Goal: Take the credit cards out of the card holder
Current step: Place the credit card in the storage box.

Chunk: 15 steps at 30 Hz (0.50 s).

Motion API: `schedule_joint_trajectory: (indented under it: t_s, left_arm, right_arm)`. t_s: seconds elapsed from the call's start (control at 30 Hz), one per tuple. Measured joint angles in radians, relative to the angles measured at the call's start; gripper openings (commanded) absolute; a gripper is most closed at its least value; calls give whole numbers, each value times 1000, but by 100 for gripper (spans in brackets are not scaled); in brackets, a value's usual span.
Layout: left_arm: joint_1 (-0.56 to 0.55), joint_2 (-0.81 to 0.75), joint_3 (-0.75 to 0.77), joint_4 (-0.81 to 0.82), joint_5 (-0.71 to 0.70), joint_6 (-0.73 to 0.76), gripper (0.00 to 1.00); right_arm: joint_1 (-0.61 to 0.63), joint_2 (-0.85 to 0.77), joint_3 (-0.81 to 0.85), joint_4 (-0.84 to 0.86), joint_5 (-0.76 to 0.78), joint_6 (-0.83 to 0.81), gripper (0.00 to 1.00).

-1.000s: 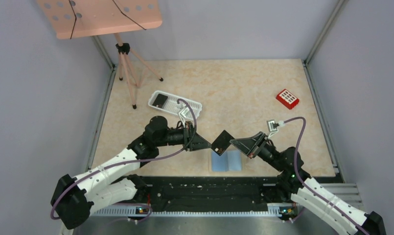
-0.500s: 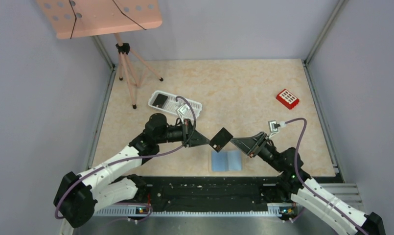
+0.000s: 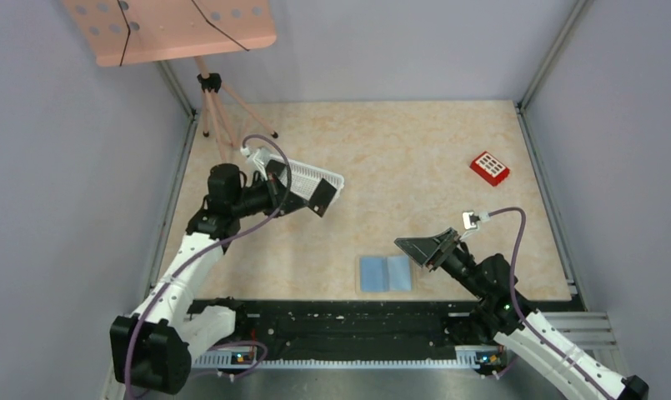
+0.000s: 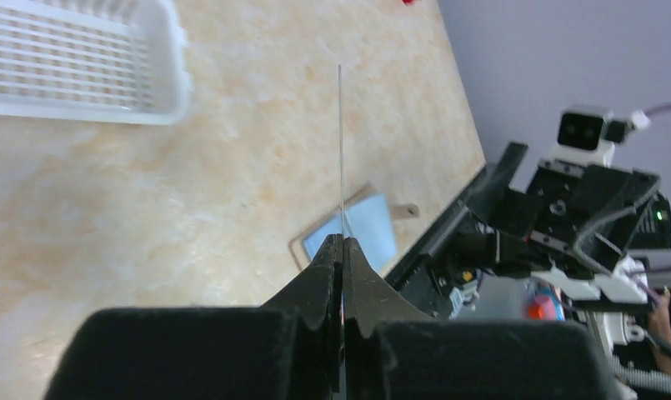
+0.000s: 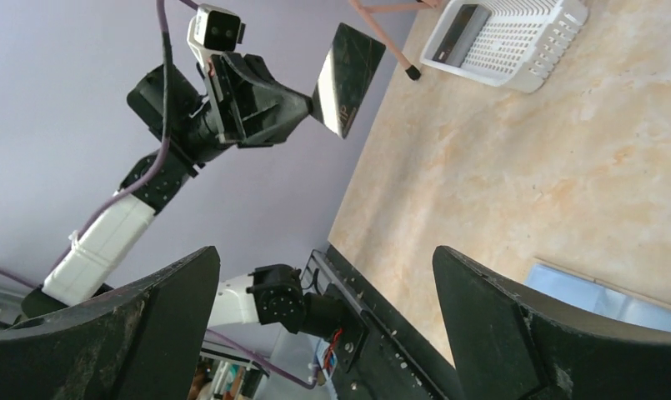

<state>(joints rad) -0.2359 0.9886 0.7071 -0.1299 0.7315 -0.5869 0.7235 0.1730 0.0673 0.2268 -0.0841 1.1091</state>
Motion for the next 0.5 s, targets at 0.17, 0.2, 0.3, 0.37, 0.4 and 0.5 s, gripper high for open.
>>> schedule_joint_trajectory:
  t_s: [0.17,0.2,0.3,0.37,0.4,0.5]
  left_arm:
    - [158,104,108,-139,-23,89,0]
    - [185,130,130,-173,-43,111,0]
    - [245,193,186,-245,-96,163,0]
    - [273,228,222,-275,-126,196,0]
    - [283,245,244,-293,-148,216,0]
    - [293,289,315,-320,-229,278,0]
  right_arm:
    - [0,-19,0,-50,5,-2,99]
    - [0,-24,0,-59,5,-5,99]
    - [0,-35,0,-75,6,-10,99]
    - [0,-42,0,-82,9,-16,99]
    - [0,-44,0,-82,8,-18,99]
    - [0,-47,0,-87,8,-33,99]
